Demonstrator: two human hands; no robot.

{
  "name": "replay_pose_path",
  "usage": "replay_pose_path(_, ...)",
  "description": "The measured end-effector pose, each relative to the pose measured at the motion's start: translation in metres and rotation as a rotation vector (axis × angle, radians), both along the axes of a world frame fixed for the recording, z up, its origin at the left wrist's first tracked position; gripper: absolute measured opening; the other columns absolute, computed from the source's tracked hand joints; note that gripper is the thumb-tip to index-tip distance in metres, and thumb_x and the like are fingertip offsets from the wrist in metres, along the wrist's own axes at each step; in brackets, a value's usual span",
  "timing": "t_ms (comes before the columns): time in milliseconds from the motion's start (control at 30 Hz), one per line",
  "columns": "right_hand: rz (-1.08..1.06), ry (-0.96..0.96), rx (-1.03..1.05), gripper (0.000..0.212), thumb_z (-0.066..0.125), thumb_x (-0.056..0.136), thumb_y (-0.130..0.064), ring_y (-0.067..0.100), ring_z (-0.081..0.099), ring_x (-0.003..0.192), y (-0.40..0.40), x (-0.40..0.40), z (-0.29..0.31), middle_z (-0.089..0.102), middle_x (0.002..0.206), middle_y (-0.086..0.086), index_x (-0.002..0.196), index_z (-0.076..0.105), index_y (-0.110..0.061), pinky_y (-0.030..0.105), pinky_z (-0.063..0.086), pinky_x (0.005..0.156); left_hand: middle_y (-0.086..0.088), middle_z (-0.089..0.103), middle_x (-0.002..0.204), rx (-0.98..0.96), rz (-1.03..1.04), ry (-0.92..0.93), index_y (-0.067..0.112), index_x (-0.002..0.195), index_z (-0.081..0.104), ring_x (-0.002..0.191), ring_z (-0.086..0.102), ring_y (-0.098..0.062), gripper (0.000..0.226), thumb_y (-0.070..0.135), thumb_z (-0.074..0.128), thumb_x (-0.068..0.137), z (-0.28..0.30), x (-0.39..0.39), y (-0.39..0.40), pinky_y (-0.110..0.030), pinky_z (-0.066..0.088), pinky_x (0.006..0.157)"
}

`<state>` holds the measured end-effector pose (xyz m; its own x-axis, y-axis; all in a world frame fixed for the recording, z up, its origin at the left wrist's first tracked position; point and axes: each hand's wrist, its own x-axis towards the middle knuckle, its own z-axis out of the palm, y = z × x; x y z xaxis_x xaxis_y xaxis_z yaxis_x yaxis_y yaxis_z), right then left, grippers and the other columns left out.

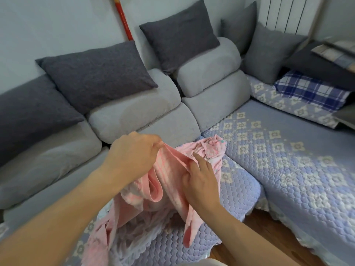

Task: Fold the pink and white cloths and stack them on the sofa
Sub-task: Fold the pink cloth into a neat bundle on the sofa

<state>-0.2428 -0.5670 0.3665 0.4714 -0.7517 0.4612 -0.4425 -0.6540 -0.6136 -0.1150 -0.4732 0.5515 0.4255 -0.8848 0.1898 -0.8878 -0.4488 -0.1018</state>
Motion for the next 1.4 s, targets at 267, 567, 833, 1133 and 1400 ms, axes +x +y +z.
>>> replay_pose_path(267, 0.114, 0.207, 0.277, 0.022, 0.056, 0.094, -0.017, 0.019, 0.065, 0.089, -0.04, -0.026, -0.045, 0.07, 0.099, -0.005, 0.103, 0.076, -0.018, 0.028, 0.044, 0.072, 0.001, 0.073, 0.09, -0.012, 0.035, -0.016, 0.035, 0.099, 0.067, 0.087, 0.066, -0.034, 0.033, 0.05, 0.037, 0.1, 0.006, 0.011, 0.0, -0.04, 0.054, 0.07)
replay_pose_path(567, 0.305, -0.155, 0.847, 0.017, 0.072, 0.089, -0.004, -0.002, 0.067, 0.072, -0.093, -0.061, 0.014, 0.076, 0.079, -0.012, 0.086, 0.078, -0.02, 0.014, 0.049, 0.073, 0.006, 0.077, 0.096, -0.051, 0.035, 0.1, 0.039, 0.105, 0.072, 0.094, 0.07, -0.026, 0.034, 0.054, 0.043, 0.097, -0.001, 0.045, 0.027, -0.037, 0.056, 0.076)
replay_pose_path(833, 0.405, -0.053, 0.785, 0.008, 0.061, 0.099, -0.018, 0.008, 0.06, 0.062, -0.097, -0.076, 0.029, 0.07, 0.077, 0.004, 0.095, 0.068, -0.019, 0.016, 0.045, 0.056, 0.02, 0.074, 0.085, -0.088, 0.184, 0.447, 0.053, 0.078, 0.066, 0.085, 0.067, -0.001, 0.024, 0.04, 0.059, 0.097, -0.021, 0.074, 0.048, -0.029, 0.052, 0.079)
replay_pose_path(1133, 0.381, -0.037, 0.692, 0.034, 0.059, 0.1, -0.015, -0.001, 0.044, 0.055, -0.079, -0.072, 0.035, 0.053, 0.057, -0.012, 0.066, 0.058, -0.022, 0.014, 0.037, 0.055, -0.006, 0.072, 0.092, 0.047, 0.413, 0.255, 0.023, 0.087, 0.069, 0.088, 0.063, -0.031, 0.02, 0.03, 0.051, 0.092, -0.034, 0.048, 0.035, -0.035, 0.05, 0.074)
replay_pose_path(1400, 0.685, 0.01, 0.596, 0.037, 0.069, 0.093, -0.022, 0.002, 0.045, 0.054, -0.016, -0.031, 0.068, 0.054, 0.053, -0.013, 0.061, 0.054, -0.029, 0.023, 0.037, 0.055, 0.011, 0.06, 0.073, 0.368, -0.096, 0.625, 0.034, 0.08, 0.059, 0.077, 0.057, -0.011, 0.026, 0.058, 0.066, 0.082, -0.048, -0.032, -0.002, -0.027, 0.043, 0.066)
